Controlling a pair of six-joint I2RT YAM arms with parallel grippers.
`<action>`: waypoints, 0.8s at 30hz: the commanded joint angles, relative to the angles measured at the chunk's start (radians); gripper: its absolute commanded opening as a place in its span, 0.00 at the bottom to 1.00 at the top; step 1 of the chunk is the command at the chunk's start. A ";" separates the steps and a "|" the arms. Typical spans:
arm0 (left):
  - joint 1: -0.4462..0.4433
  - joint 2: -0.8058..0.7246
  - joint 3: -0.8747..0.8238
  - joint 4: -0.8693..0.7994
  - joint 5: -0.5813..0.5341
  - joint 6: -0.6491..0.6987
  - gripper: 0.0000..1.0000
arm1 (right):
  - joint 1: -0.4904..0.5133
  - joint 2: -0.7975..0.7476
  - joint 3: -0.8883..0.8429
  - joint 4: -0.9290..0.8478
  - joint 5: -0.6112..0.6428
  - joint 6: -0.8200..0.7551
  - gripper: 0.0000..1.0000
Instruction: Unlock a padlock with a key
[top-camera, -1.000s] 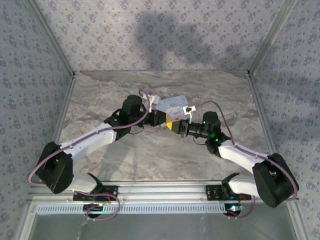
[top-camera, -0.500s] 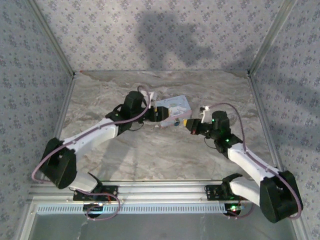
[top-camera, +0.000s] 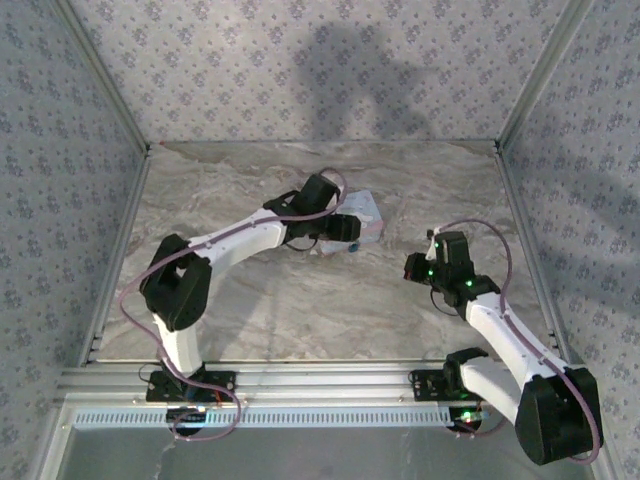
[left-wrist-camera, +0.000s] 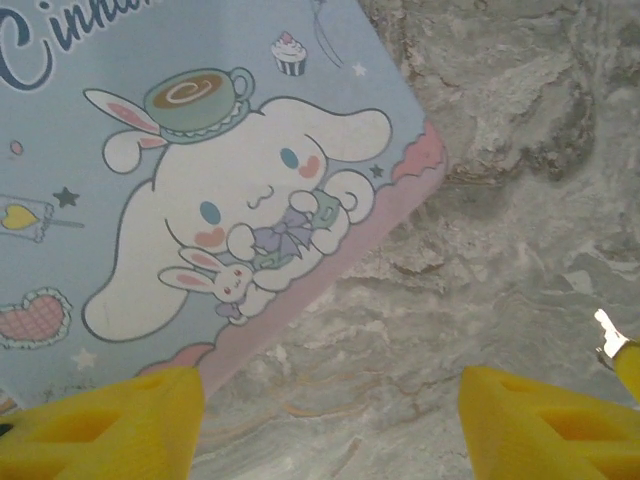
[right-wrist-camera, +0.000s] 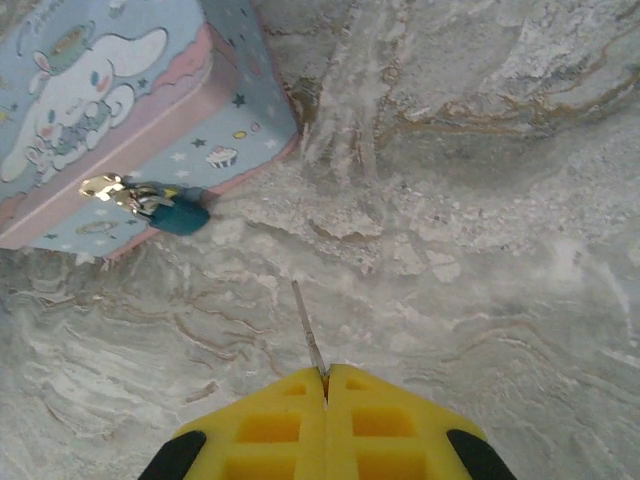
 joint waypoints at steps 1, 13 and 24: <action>-0.001 0.041 0.053 -0.101 -0.032 0.035 0.68 | -0.004 -0.012 0.027 -0.043 0.034 -0.023 0.00; 0.005 0.097 0.111 -0.259 -0.107 0.079 0.70 | -0.006 0.001 0.034 -0.053 0.041 -0.026 0.00; 0.119 0.071 0.059 -0.252 -0.112 0.149 0.72 | 0.005 0.019 0.034 -0.011 -0.029 -0.031 0.00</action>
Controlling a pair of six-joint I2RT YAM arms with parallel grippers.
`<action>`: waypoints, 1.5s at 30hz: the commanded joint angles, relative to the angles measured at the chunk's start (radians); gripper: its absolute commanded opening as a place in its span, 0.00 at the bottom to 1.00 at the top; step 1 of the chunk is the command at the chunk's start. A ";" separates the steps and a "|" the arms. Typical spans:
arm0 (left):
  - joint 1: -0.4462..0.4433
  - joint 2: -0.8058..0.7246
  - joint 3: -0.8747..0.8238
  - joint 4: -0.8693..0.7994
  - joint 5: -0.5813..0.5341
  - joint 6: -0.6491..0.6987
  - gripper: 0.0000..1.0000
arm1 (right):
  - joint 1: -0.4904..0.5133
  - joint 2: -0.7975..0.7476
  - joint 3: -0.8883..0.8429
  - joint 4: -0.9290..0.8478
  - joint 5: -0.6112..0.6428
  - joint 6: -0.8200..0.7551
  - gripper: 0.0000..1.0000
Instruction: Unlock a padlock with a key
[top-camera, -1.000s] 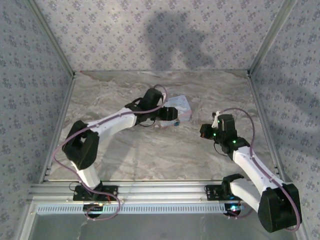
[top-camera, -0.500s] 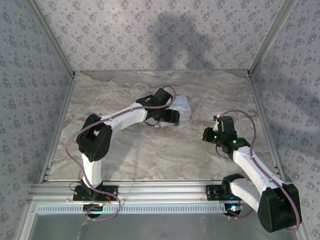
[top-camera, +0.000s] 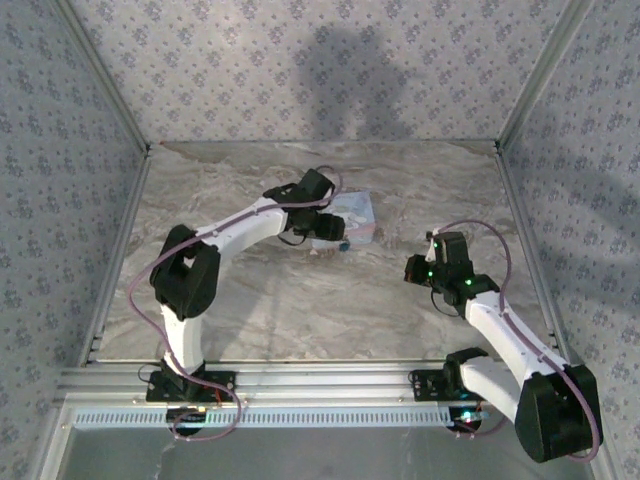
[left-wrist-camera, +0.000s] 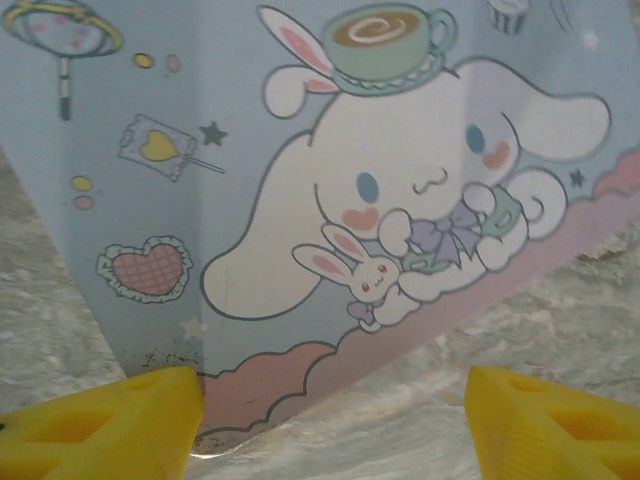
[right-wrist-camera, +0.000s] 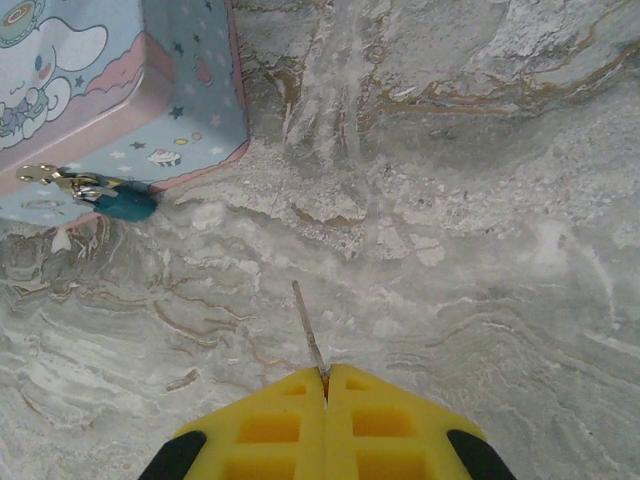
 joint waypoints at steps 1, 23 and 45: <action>0.049 -0.005 -0.021 -0.045 -0.030 0.052 0.72 | 0.009 0.008 0.032 0.014 -0.031 -0.017 0.00; 0.200 -0.288 -0.260 0.260 0.077 0.173 0.81 | 0.119 0.210 0.081 0.408 -0.309 0.057 0.00; 0.200 -0.368 -0.857 1.006 0.322 0.034 0.80 | 0.186 0.883 0.539 0.691 -0.415 0.185 0.00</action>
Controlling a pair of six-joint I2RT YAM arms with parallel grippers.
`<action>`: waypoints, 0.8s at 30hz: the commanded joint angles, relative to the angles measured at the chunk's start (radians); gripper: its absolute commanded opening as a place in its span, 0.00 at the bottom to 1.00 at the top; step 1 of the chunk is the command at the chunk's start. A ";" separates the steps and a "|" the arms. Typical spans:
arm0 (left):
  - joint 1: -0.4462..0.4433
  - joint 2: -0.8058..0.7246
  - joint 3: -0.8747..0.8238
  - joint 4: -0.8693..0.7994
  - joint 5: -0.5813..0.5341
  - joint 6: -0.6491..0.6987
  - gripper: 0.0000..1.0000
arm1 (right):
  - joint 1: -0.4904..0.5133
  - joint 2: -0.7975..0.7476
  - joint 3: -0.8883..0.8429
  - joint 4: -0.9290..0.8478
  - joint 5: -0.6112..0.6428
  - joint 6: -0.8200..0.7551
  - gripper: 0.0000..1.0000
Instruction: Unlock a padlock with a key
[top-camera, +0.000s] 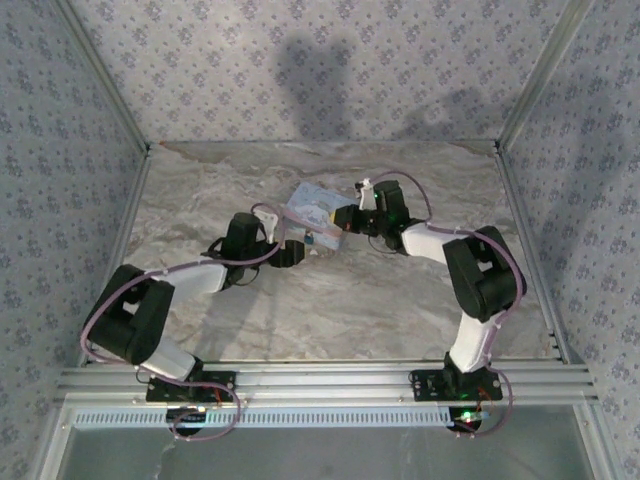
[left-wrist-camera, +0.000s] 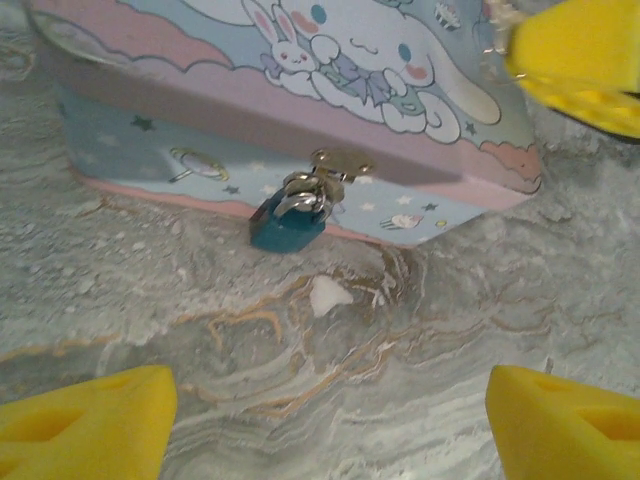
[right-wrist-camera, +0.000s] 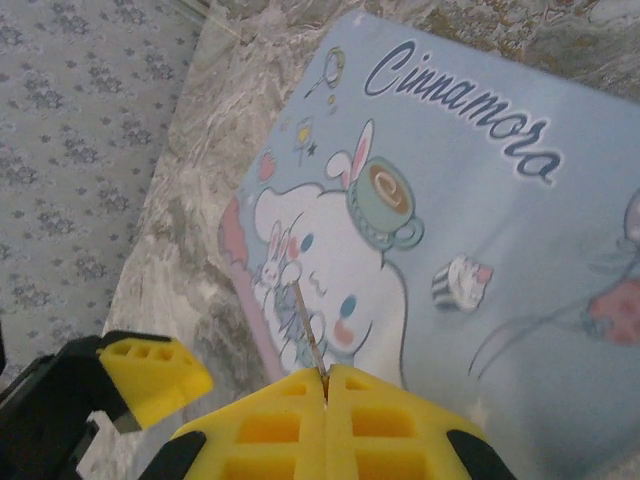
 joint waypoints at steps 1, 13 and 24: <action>-0.002 0.054 0.020 0.133 0.056 -0.021 0.79 | 0.009 0.039 0.063 0.030 -0.014 0.034 0.00; -0.003 0.188 0.079 0.178 0.091 0.011 0.73 | 0.014 0.087 0.059 -0.106 0.028 -0.028 0.00; -0.007 0.298 0.135 0.202 0.086 0.027 0.67 | 0.028 0.088 0.014 -0.112 0.046 -0.033 0.00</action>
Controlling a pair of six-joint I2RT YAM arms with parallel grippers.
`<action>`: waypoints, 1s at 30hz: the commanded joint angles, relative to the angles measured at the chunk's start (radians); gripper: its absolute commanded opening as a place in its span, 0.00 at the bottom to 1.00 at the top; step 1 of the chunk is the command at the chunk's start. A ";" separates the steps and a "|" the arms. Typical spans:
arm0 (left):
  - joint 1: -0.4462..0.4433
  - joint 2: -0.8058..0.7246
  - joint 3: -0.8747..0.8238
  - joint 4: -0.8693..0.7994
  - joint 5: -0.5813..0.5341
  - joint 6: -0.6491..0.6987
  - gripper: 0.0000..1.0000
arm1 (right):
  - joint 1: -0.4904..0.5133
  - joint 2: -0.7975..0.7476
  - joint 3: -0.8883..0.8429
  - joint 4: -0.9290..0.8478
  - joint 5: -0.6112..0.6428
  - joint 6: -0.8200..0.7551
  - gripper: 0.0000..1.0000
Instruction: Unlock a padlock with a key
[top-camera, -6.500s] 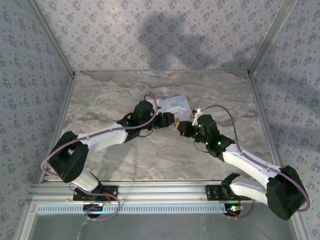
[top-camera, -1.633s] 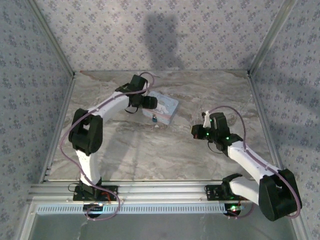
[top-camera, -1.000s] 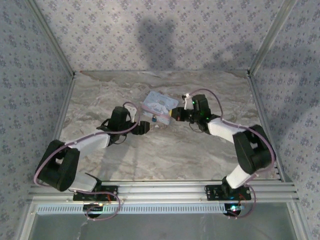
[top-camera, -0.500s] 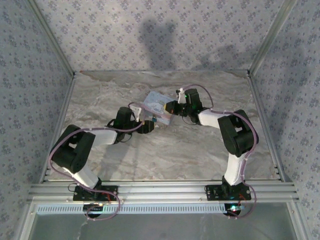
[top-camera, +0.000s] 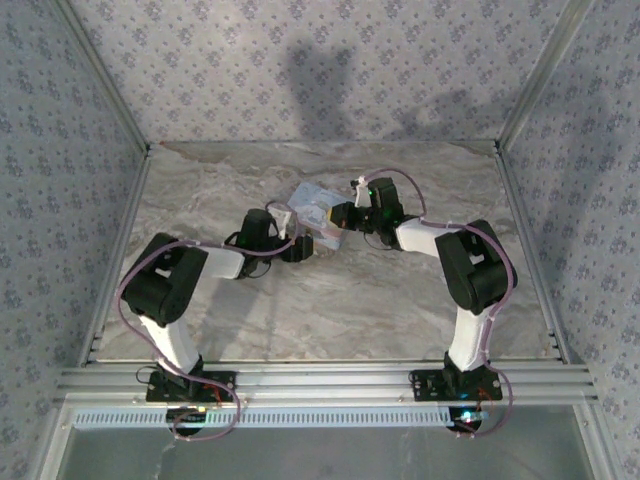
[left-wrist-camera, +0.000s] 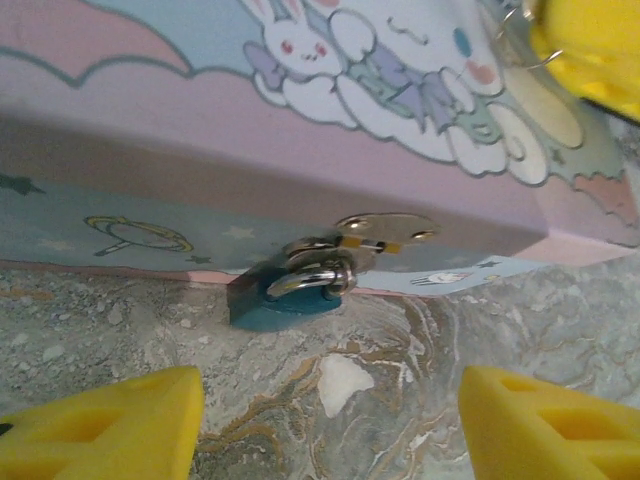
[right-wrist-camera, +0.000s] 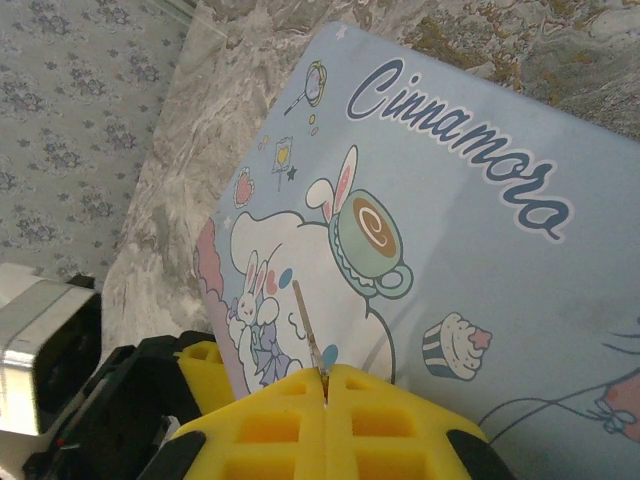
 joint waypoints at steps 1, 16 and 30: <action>-0.009 0.031 0.033 0.050 0.011 0.026 0.66 | 0.017 0.029 -0.041 -0.096 0.025 -0.015 0.00; -0.025 0.123 0.110 0.050 -0.017 0.076 0.62 | 0.016 0.014 -0.055 -0.095 0.027 -0.017 0.00; -0.078 0.150 0.156 -0.011 -0.059 0.091 0.46 | 0.015 -0.001 -0.064 -0.101 0.031 -0.019 0.00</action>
